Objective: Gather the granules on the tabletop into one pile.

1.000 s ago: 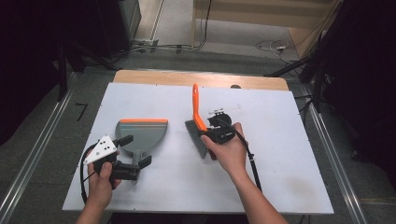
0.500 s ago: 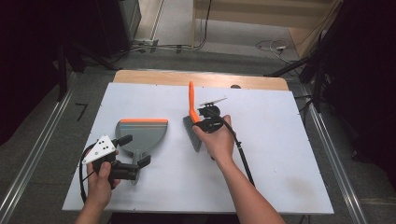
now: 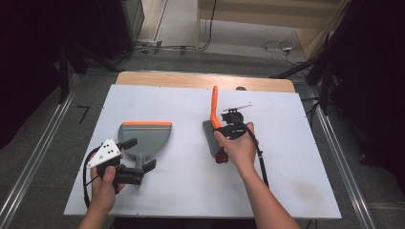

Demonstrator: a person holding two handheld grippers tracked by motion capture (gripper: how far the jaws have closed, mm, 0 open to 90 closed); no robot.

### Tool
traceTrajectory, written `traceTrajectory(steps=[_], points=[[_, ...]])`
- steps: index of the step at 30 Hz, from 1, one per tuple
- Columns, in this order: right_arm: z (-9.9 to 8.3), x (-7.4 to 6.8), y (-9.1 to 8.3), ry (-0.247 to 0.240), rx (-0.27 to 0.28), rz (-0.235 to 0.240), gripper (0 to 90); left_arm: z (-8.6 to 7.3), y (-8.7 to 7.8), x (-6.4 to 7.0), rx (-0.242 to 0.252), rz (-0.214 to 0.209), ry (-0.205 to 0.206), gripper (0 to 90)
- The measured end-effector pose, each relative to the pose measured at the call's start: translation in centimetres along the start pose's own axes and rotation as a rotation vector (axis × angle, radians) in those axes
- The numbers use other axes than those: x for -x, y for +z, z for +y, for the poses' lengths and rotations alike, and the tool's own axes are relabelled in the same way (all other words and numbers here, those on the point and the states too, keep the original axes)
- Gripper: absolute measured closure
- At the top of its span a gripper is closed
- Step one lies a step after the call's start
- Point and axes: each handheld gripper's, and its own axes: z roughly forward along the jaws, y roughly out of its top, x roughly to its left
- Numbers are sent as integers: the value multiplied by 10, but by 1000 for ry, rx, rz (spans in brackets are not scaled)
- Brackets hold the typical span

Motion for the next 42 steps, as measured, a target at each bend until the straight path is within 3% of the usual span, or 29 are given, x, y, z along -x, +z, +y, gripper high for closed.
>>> traceTrajectory(steps=[8,11,13,17,23,27,29,42], points=[[2,1,-23,-99,61,106,689,-1,0,-2,0,3,-2,0],[3,3,-38,-218,54,171,689,-1,0,-2,-1,3,-3,0],[1,2,-47,-347,29,203,689,-1,0,-2,-4,4,-3,0],[-12,1,-60,-572,-21,199,688,-2,2,-1,-6,2,-4,0],[-34,1,-60,-738,-113,208,689,-2,5,1,-19,0,2,0],[-42,1,-46,-787,-161,235,689,-3,6,2,-23,1,2,0],[-44,0,-38,-811,-178,226,689,-3,5,1,-23,1,1,0],[-24,14,-23,-776,-135,244,685,-3,3,-1,-18,4,-1,0]])
